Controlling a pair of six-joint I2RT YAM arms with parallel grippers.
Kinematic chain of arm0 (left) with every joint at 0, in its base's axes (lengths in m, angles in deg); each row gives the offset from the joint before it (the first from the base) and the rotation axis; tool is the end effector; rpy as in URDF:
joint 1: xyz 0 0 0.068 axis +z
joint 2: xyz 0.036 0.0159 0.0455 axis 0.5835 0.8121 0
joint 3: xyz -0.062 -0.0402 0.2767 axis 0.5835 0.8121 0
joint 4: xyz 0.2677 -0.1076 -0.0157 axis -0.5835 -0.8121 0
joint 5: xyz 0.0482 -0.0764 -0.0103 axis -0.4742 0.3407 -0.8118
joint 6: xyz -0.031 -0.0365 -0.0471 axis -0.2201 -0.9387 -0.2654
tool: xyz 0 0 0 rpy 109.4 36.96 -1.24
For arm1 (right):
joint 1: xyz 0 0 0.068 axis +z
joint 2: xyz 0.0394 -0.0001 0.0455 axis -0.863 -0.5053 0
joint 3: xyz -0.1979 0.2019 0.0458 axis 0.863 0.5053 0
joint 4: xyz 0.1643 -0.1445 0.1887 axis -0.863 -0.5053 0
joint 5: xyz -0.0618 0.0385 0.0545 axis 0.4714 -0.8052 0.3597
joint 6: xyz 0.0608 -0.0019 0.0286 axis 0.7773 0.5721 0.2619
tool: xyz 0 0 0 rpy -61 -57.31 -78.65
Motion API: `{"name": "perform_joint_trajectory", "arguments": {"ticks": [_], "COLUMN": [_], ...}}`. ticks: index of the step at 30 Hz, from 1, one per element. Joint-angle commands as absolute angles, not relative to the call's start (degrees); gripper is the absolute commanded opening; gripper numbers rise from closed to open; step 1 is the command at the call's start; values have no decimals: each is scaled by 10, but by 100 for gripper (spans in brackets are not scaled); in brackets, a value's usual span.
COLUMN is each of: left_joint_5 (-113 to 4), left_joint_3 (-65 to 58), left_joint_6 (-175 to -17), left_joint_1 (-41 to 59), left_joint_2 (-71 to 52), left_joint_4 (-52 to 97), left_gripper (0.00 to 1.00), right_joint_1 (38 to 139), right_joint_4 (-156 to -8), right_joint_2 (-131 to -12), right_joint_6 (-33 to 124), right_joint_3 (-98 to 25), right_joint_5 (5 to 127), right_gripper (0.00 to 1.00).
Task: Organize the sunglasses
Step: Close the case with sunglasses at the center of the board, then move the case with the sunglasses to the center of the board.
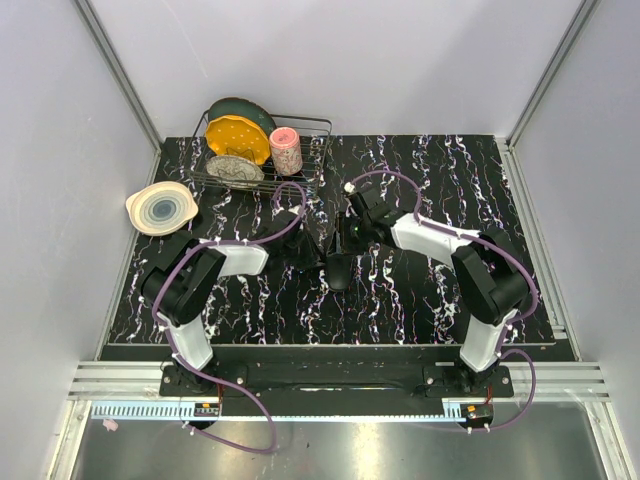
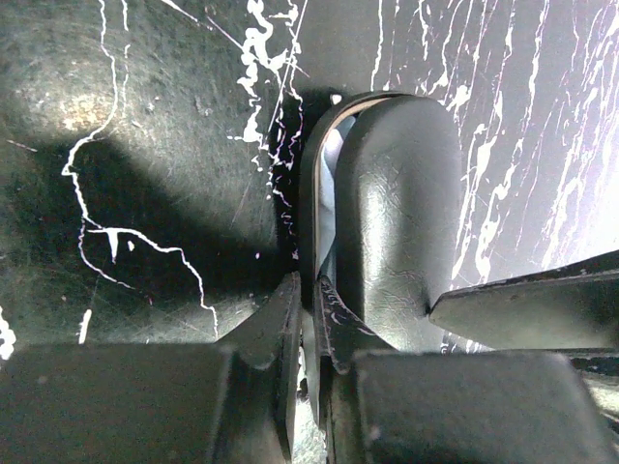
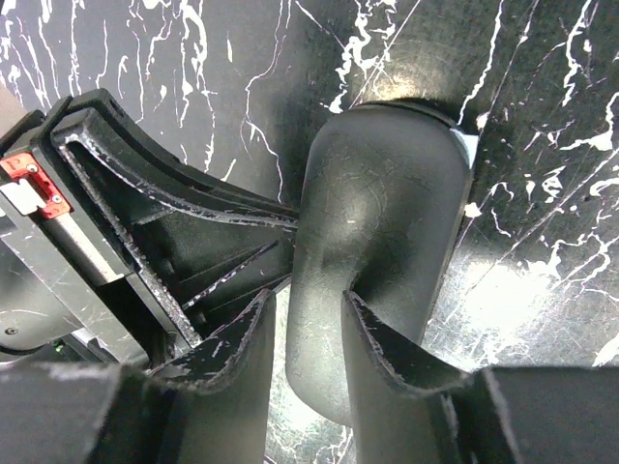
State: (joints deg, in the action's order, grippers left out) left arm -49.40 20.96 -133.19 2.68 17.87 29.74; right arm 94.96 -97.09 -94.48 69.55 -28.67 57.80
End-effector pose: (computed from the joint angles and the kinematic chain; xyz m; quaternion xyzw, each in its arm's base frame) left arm 0.3094 -0.2160 0.1083 -0.0835 0.9141 -0.3328 0.2159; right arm 0.3358 0.2560 0.1724 -0.0825 0.9334 0.2861 0.2004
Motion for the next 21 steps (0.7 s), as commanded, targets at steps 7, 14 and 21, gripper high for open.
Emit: {"name": "perform_joint_trajectory", "arguments": {"ticks": [7, 14, 21], "left_joint_5": [-466, -463, -472], "left_joint_3": [221, 214, 212], "left_joint_6": [-1333, -1353, -1374], "left_joint_1": [24, 24, 22], "left_joint_2": [152, 157, 159], "left_joint_4": [334, 334, 326], "left_gripper": [7, 7, 7], "right_joint_1": [952, 985, 1023], "right_joint_4": [-989, -1004, -1010], "right_joint_2": [-879, -883, -904], "right_joint_6": [638, 608, 624], "right_joint_3": [-256, -249, -254], "right_joint_5": [676, 675, 703], "right_gripper": [60, 67, 70]}}
